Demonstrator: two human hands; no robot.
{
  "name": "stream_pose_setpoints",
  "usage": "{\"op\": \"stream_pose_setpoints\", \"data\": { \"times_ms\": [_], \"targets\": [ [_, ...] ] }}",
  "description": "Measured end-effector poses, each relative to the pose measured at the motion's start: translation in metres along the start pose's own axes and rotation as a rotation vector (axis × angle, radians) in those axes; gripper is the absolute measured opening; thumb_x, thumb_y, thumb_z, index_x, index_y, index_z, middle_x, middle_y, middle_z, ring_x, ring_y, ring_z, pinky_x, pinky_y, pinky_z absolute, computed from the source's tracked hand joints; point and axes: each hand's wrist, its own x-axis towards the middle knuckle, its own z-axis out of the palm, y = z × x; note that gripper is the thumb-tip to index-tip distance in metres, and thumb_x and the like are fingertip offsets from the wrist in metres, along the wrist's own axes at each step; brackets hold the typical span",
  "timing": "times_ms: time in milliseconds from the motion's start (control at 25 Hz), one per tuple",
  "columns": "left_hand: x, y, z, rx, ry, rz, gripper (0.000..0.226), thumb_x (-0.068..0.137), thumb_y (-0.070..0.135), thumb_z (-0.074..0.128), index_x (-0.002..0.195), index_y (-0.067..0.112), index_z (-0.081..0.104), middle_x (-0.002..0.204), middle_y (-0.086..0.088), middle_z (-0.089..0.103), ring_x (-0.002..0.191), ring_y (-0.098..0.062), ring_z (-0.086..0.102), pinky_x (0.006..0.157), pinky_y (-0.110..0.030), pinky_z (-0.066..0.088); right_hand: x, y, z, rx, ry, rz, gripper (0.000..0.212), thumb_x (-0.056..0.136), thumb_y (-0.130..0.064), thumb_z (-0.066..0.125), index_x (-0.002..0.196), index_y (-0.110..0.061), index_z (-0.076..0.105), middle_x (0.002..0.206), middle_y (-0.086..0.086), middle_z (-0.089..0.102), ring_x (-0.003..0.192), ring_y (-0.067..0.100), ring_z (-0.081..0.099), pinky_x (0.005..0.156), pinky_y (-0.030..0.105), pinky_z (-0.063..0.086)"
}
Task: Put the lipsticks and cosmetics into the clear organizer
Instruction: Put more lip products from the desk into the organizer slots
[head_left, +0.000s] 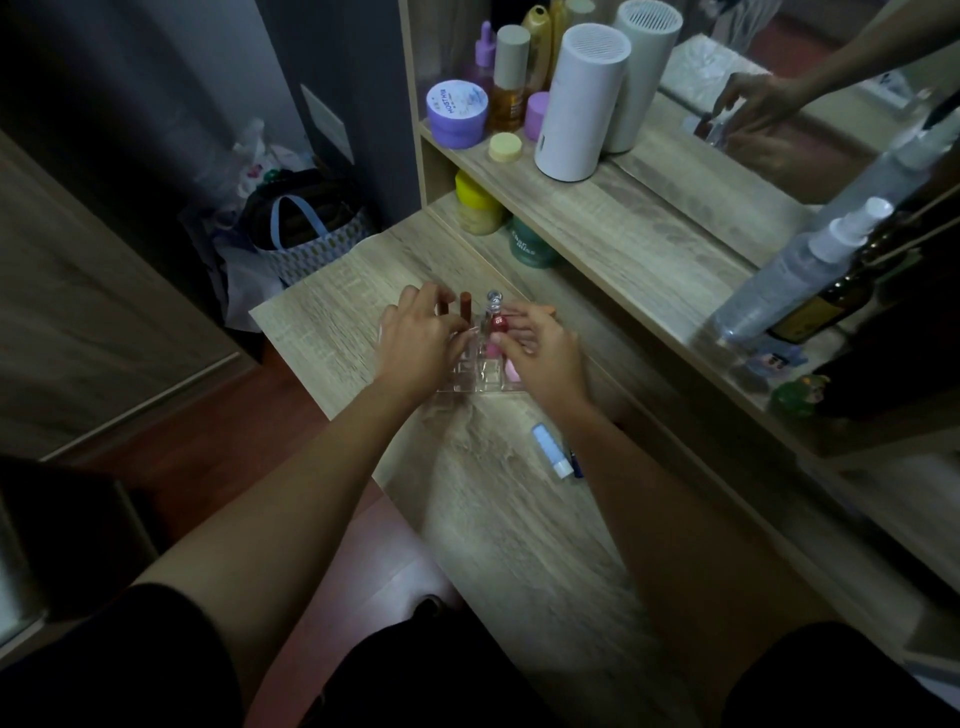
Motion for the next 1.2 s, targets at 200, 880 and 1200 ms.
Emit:
{"op": "stream_pose_setpoints", "data": {
  "times_ms": [200, 880, 1200],
  "targets": [
    [0.005, 0.002, 0.0, 0.006, -0.02, -0.011, 0.025, 0.084, 0.035, 0.063, 0.09, 0.013, 0.074, 0.116, -0.008, 0.059, 0.106, -0.028, 0.051, 0.08, -0.044, 0.044, -0.002, 0.008, 0.01, -0.02, 0.031, 0.042, 0.029, 0.08, -0.003, 0.071, 0.108, -0.006, 0.065, 0.104, 0.01, 0.071, 0.079, -0.004, 0.061, 0.064, -0.002, 0.047],
    [-0.011, 0.005, -0.009, -0.118, 0.142, 0.092, 0.02, 0.083, 0.024, 0.067, 0.093, 0.007, 0.07, 0.106, -0.017, 0.062, 0.091, -0.033, 0.057, 0.076, -0.04, 0.046, -0.007, 0.008, -0.016, -0.097, -0.032, 0.074, 0.032, 0.081, -0.012, 0.071, 0.111, -0.011, 0.061, 0.103, 0.001, 0.069, 0.09, 0.008, 0.063, 0.073, 0.012, 0.052],
    [-0.07, 0.05, 0.028, -0.395, -0.236, 0.197, 0.017, 0.085, 0.009, 0.064, 0.098, -0.002, 0.067, 0.092, -0.025, 0.062, 0.08, -0.035, 0.063, 0.075, -0.039, 0.052, -0.028, 0.044, -0.077, -0.503, -0.241, 0.175, 0.022, 0.079, -0.015, 0.072, 0.1, -0.01, 0.068, 0.096, 0.011, 0.072, 0.087, 0.022, 0.067, 0.081, 0.03, 0.055]
  ]
}}
